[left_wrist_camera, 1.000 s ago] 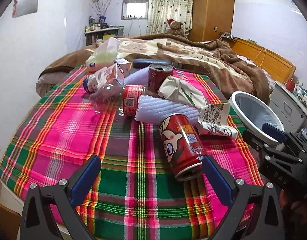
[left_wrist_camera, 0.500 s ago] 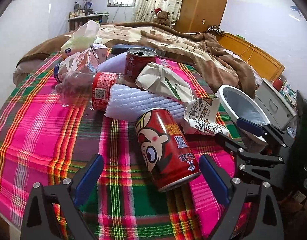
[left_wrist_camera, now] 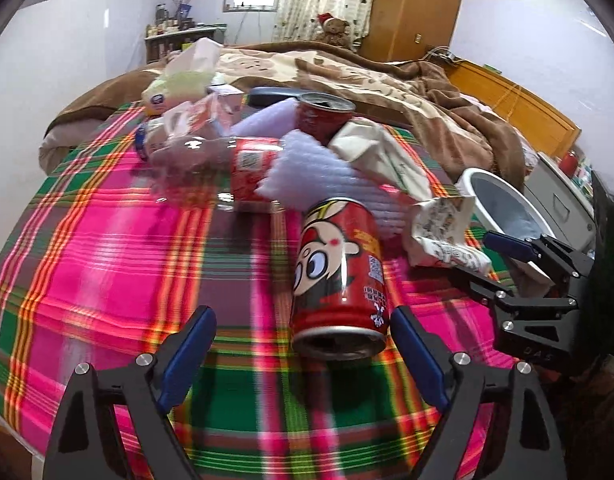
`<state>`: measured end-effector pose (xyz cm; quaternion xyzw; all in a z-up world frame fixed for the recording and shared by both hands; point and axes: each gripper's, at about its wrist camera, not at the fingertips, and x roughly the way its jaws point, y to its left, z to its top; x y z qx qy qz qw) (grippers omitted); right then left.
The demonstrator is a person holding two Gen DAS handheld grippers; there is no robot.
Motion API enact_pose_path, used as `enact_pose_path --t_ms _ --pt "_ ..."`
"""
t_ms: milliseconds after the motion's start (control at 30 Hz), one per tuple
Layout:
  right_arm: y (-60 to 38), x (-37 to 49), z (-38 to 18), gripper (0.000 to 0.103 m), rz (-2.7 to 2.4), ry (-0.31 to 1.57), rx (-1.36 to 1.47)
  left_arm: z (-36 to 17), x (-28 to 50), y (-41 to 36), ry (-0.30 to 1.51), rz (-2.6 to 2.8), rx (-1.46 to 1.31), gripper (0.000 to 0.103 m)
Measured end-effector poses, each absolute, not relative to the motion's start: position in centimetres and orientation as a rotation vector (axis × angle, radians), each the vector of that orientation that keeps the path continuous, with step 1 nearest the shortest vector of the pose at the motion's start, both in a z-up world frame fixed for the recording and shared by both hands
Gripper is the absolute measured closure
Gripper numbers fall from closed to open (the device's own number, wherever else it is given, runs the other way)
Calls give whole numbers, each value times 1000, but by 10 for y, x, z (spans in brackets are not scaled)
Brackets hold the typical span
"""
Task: Collect trash
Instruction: 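Grasp the red cartoon can with the left gripper while the right gripper grasps the white paper cup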
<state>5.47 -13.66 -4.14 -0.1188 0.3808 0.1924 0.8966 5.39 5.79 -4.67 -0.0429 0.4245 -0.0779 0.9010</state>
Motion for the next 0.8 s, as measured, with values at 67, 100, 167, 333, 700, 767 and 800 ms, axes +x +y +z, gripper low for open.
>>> enact_pose_path --t_ms 67,100,167,333,700,767,800 --pt "-136 56 -44 45 411 811 -255 -46 56 60 880 -162 -80 14" --pt "-135 57 -45 45 414 819 -259 -45 56 60 880 -164 -76 14" --pt "-136 57 -45 60 393 818 -262 -45 57 59 878 -177 -67 14" --pt "-145 54 -41 71 393 808 -208 -40 61 55 861 -214 -93 14" --pt "-154 37 -31 77 315 856 -105 -47 76 46 867 -206 -72 14" --pt "-156 34 -31 77 305 866 -64 -49 78 44 865 -199 -57 19" --pt "-156 33 -31 77 317 863 -49 -51 80 44 870 -203 -56 27"
